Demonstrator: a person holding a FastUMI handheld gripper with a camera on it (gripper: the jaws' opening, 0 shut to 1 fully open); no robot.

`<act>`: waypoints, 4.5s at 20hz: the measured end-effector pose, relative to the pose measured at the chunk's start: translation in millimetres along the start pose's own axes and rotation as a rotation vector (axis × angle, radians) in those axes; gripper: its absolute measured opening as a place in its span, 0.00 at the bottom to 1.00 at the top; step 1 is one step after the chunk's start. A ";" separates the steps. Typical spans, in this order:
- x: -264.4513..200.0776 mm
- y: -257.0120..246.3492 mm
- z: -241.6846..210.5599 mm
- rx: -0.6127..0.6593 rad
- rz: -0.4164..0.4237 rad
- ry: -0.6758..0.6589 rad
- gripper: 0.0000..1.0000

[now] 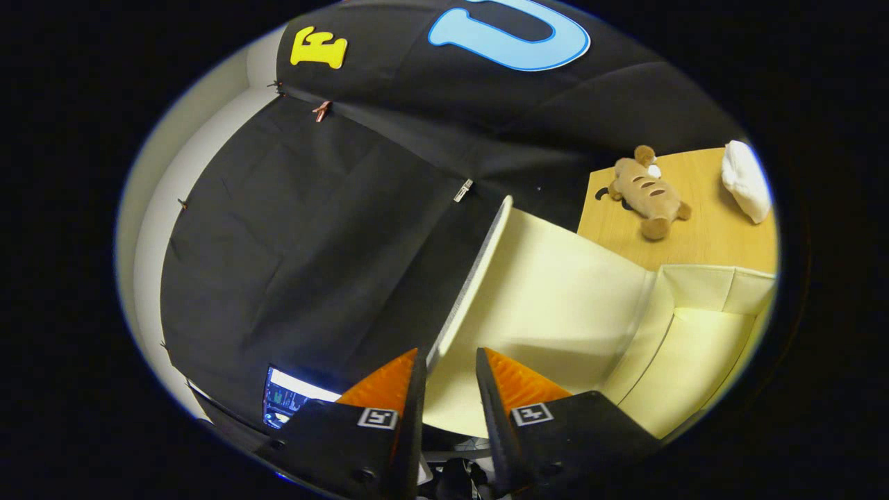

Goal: Open the storage box then place both shoes into the box .Put the left shoe in first, then the right shoe, with the right side of both shoes facing outward in a uniform manner.

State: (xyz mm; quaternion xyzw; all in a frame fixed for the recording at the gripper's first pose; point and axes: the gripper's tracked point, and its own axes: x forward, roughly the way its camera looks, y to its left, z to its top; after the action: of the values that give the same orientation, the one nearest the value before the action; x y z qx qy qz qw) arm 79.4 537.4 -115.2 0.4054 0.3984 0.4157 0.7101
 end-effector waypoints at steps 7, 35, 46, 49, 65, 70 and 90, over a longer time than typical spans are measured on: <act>-24.3 -1.8 18.2 -0.123 -0.017 -0.115 0.81; -419.0 -319.2 -106.4 -0.011 -1.052 -0.069 0.78; -397.4 -410.2 -159.2 0.127 -1.139 0.020 0.54; -401.5 -413.5 -161.1 0.169 -1.157 -0.001 0.19; -374.6 -291.5 -62.7 0.182 -0.921 -0.264 0.05; -324.1 -217.9 -20.8 0.135 -0.809 -0.288 0.05; -104.0 -201.7 -72.7 0.226 -0.804 -0.144 0.05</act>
State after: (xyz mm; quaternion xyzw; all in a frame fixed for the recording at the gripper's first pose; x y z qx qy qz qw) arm 32.6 394.4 -300.0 0.3209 0.5172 0.0298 0.7928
